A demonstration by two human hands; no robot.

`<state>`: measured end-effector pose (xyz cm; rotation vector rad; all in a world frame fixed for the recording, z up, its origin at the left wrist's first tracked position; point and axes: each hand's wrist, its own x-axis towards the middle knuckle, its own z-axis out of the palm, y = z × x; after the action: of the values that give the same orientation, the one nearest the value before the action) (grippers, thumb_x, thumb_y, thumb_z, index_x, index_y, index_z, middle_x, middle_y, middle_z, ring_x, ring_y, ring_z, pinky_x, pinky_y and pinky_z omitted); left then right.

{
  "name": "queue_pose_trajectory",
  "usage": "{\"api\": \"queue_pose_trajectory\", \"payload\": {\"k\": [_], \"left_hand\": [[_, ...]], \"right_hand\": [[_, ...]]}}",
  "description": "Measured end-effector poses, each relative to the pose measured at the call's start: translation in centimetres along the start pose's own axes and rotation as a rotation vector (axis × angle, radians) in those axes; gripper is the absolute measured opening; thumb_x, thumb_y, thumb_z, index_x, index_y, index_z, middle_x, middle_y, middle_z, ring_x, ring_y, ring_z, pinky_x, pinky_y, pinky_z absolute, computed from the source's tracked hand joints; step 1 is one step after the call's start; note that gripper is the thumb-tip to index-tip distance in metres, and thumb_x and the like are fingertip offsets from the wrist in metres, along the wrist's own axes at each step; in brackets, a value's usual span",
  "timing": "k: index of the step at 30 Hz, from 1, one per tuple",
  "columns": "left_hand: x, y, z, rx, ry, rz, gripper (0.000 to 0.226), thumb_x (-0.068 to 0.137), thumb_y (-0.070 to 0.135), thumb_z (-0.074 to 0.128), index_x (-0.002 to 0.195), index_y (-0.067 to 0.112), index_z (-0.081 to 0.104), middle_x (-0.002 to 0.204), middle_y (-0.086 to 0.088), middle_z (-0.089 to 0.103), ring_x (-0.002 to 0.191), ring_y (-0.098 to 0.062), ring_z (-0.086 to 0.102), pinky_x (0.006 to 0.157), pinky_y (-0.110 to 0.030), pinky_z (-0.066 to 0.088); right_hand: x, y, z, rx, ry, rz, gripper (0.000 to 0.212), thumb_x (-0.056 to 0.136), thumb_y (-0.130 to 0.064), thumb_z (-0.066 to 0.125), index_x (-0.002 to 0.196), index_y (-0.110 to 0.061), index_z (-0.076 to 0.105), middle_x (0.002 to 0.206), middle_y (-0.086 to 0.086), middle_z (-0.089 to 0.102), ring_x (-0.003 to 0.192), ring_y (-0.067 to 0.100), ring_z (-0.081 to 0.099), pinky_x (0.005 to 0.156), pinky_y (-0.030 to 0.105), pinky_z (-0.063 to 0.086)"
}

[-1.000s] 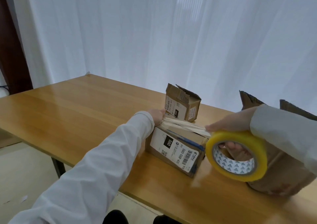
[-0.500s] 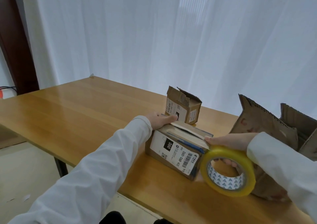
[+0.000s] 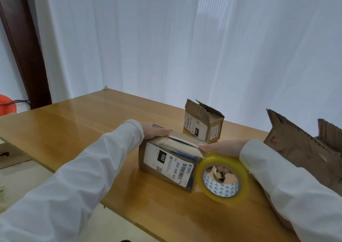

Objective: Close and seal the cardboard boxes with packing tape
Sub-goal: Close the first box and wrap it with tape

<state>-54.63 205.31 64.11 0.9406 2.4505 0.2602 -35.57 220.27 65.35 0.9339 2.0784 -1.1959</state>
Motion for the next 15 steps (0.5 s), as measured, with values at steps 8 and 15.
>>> {"api": "queue_pose_trajectory", "payload": {"k": [8, 15], "left_hand": [[1.9, 0.4, -0.5, 0.251, 0.226, 0.305, 0.048, 0.095, 0.057, 0.033, 0.137, 0.036, 0.043, 0.142, 0.005, 0.047, 0.129, -0.019, 0.043, 0.113, -0.044, 0.020], [3.4, -1.2, -0.2, 0.147, 0.218, 0.205, 0.044, 0.097, 0.058, 0.021, 0.115, 0.036, 0.055, 0.127, 0.000, 0.057, 0.128, -0.027, 0.035, 0.104, -0.040, 0.022]], "right_hand": [[3.7, -6.4, 1.7, 0.079, -0.066, -0.056, 0.067, 0.094, -0.064, 0.031, 0.083, -0.007, 0.063, 0.054, 0.002, 0.058, 0.043, 0.010, 0.053, 0.047, 0.017, 0.048], [5.5, -4.3, 1.4, 0.179, -0.027, -0.196, 0.057, 0.096, -0.058, 0.035, 0.078, -0.011, 0.063, 0.054, 0.001, 0.056, 0.043, 0.010, 0.052, 0.047, 0.019, 0.048]]}}
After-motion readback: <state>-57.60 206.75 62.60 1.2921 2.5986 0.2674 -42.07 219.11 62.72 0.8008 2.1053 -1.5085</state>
